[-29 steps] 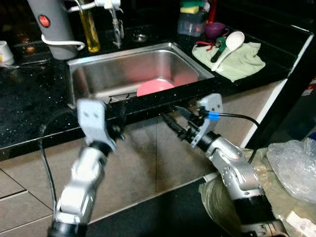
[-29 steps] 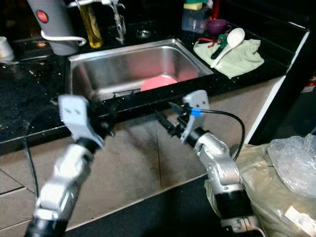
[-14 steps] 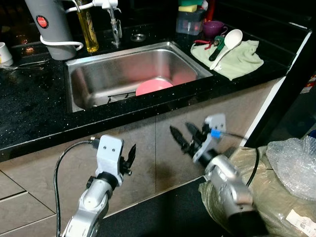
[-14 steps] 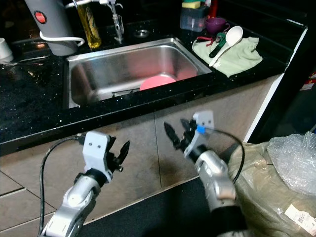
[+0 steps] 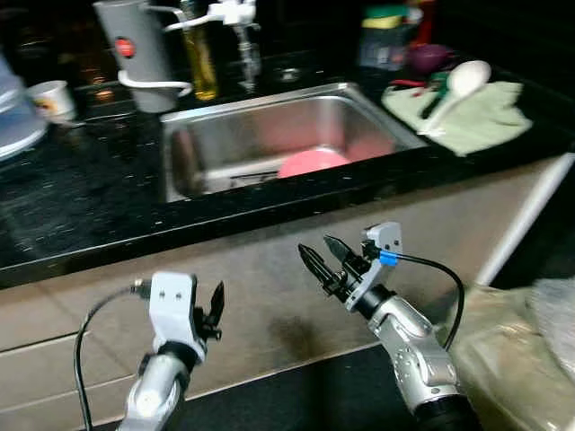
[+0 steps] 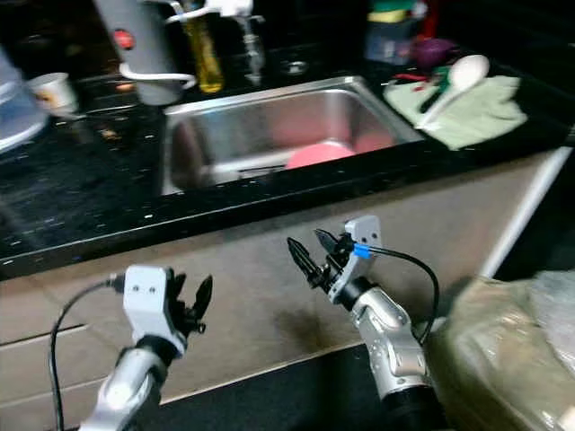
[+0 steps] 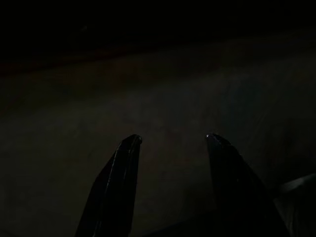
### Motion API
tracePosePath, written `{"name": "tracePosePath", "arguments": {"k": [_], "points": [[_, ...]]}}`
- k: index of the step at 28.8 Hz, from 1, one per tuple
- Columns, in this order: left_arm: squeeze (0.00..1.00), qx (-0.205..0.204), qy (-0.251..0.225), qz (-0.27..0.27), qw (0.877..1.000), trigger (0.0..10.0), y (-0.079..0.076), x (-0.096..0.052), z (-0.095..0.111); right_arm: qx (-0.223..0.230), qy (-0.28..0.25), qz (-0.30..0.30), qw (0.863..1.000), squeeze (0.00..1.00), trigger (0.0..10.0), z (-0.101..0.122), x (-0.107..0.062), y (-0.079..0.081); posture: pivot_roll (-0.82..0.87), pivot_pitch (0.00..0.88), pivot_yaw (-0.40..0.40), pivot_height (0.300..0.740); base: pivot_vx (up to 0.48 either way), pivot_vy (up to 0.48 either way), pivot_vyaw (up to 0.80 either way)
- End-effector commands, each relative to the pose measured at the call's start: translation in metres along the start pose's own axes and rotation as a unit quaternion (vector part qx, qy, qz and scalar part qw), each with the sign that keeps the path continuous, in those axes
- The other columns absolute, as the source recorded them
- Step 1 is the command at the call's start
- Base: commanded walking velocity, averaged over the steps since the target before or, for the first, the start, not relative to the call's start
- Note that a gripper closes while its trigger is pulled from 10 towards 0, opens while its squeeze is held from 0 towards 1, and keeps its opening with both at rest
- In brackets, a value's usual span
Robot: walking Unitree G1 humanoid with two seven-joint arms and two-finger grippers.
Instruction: Kitchen organization
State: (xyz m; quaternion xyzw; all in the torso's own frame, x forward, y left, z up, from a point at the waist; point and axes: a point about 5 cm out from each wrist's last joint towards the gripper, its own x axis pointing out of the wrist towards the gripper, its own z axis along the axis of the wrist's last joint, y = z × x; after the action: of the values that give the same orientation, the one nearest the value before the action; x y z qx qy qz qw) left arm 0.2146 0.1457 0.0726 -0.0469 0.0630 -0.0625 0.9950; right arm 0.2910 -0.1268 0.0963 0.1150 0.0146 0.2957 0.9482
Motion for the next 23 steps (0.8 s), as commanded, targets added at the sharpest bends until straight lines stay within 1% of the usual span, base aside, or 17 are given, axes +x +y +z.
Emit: {"name": "tracePosePath", "arguments": {"k": [1,7,10,17,23], "points": [[0.0,-0.001,-0.003,-0.001,1.0,10.0,0.002,-0.001,0.002,-0.003,0.002,0.015,1.0,0.0,10.0,-0.001,0.0,0.004,0.02,0.0,0.031,0.74,0.0,0.0,0.8],[0.0,0.019,-0.003,-0.003,1.0,10.0,-0.001,0.0,0.004,-0.013,0.01,0.035,0.999,0.0,10.0,-0.002,-0.001,0.008,0.02,0.0,0.025,0.74,0.0,0.0,0.8],[0.0,0.022,-0.001,-0.008,1.0,10.0,-0.003,0.001,0.004,-0.016,0.012,0.042,0.999,0.0,10.0,-0.002,-0.001,0.01,0.02,0.0,0.024,0.74,0.0,0.0,0.8],[0.0,0.026,-0.003,-0.008,1.0,10.0,-0.003,0.002,0.005,-0.008,0.013,0.052,0.999,0.0,10.0,-0.003,-0.001,0.01,0.03,0.0,0.021,0.74,0.0,0.0,0.8],[0.0,0.026,-0.003,-0.008,1.0,10.0,-0.003,0.002,0.005,-0.001,0.016,0.087,0.996,0.0,10.0,-0.003,-0.003,0.014,0.03,0.0,0.017,0.74,0.0,0.0,0.8]]}}
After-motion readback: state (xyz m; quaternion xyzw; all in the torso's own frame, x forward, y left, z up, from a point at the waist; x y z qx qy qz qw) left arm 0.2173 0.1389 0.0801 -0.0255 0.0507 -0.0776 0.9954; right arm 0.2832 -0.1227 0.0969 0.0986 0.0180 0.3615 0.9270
